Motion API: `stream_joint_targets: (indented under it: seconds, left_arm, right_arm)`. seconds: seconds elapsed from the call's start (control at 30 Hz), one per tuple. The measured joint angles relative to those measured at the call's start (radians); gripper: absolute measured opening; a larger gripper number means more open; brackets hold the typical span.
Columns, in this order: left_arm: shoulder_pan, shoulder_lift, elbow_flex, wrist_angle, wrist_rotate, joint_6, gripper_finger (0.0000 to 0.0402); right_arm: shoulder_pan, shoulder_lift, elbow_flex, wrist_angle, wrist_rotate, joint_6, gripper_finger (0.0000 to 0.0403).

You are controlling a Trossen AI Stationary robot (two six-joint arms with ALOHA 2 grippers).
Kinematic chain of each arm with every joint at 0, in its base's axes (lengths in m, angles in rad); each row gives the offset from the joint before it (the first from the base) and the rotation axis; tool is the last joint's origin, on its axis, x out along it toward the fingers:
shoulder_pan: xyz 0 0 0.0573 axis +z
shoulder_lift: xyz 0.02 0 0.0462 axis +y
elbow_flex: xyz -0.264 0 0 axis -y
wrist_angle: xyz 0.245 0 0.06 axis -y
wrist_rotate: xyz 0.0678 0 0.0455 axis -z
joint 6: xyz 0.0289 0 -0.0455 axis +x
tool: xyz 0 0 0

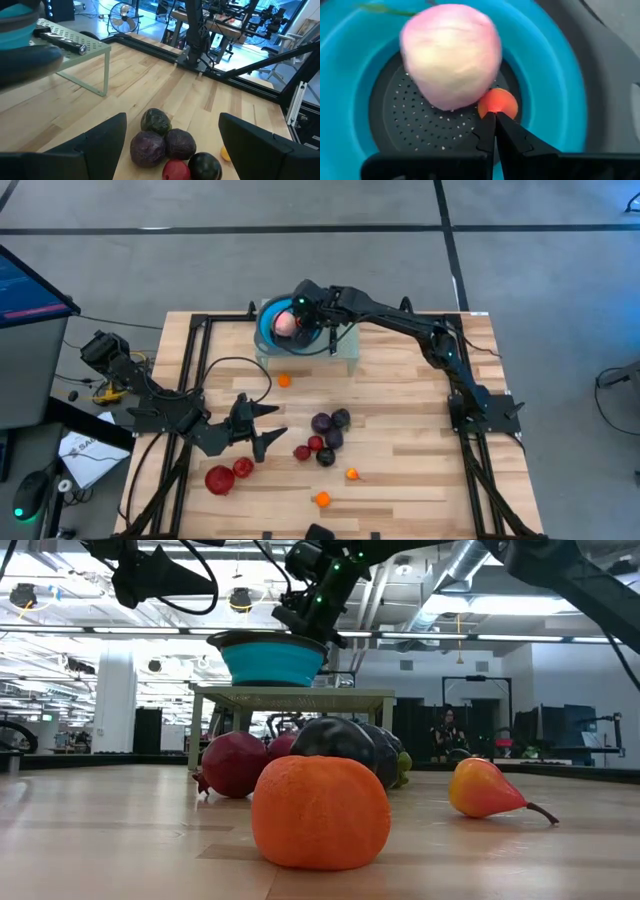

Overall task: Pick & Place Fruit
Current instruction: Put the orange pear into the blue strainer bowl, then put the red pomegranate into the blue strainer bowl

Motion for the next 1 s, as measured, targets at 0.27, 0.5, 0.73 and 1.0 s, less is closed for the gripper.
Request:
stream_joint_targets:
  seconds: [0.27, 0.5, 0.73, 1.0]
  left_arm:
    - [0.000, 0.000, 0.000, 0.000, 0.000, 0.000, 0.0309]
    - [0.000, 0.000, 0.000, 0.000, 0.000, 0.000, 0.0309]
    - [0.000, 0.000, 0.000, 0.000, 0.000, -0.001, 0.0309]
    - [-0.010, 0.000, 0.000, 0.000, 0.000, 0.000, 0.0309]
  right_arm:
    - [-0.005, 0.000, 0.000, 0.013, 0.003, 0.000, 0.0024]
    - [-0.008, 0.000, 0.000, 0.038, 0.073, 0.000, 0.0068]
    - [-0.009, -0.022, -0.003, 0.045, 0.083, -0.059, 0.0087]
    - [0.100, -0.195, -0.012, -0.060, 0.108, -0.162, 0.0077]
